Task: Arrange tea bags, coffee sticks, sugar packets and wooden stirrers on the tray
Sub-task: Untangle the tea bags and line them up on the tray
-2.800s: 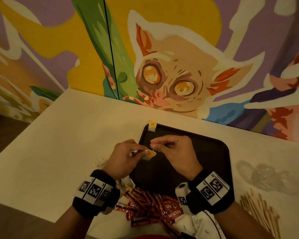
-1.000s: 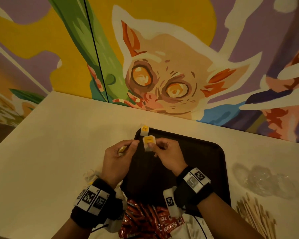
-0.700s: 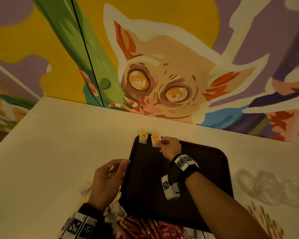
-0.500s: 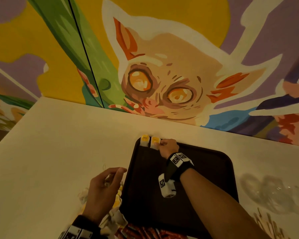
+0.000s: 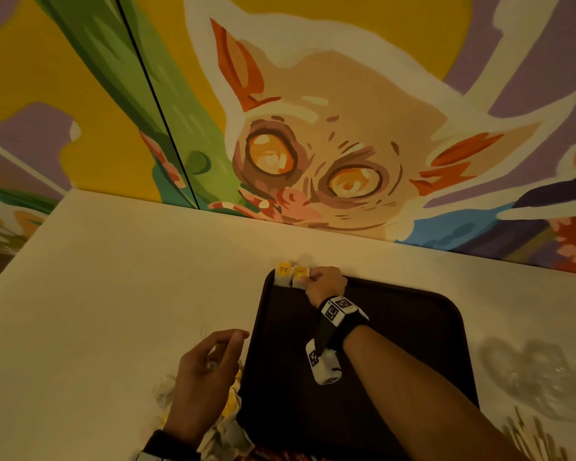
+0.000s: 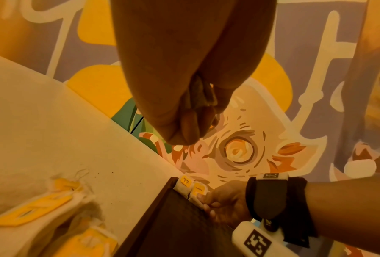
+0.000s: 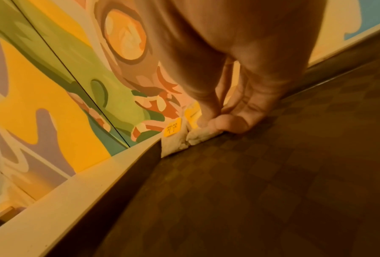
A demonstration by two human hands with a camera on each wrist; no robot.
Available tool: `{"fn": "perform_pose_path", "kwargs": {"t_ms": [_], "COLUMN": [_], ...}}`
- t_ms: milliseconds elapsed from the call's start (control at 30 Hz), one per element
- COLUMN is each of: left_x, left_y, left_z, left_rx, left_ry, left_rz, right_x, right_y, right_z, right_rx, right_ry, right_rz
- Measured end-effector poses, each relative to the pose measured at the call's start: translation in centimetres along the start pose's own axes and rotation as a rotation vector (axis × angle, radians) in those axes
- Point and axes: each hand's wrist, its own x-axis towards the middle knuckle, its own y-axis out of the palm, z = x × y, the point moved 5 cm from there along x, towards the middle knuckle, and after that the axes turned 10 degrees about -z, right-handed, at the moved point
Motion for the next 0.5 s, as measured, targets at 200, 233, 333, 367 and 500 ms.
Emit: {"fn": "perform_pose_path", "kwargs": {"t_ms": [200,233,333,367,500], "left_x": [-0.2,-0.3,-0.5,-0.5,-1.2], "left_y": [0.3,0.4,0.6,0.7,1.2], "left_z": [0.0,-0.2,-0.4,-0.5,-1.1], "left_rx": [-0.073,-0.08,-0.07,-0.063,-0.053], "left_ry": [-0.046,-0.057,-0.06,-0.054,-0.031], "left_rz": [0.047,0.052,0.07,0.079,0.145], "right_x": [-0.2,-0.5,-1.2,-1.5,-4.1], "right_y": [-0.7,-1.1,-2.2,-2.6,-4.3], "right_z": [-0.1,0.0,0.1,0.1,0.9], "right_rx": [0.052,0.061,0.11,0.118,0.26], "right_ry": [-0.052,-0.061,-0.075,-0.084,-0.201], "right_rz": [-0.041,-0.053,-0.103,-0.111,-0.05]}}
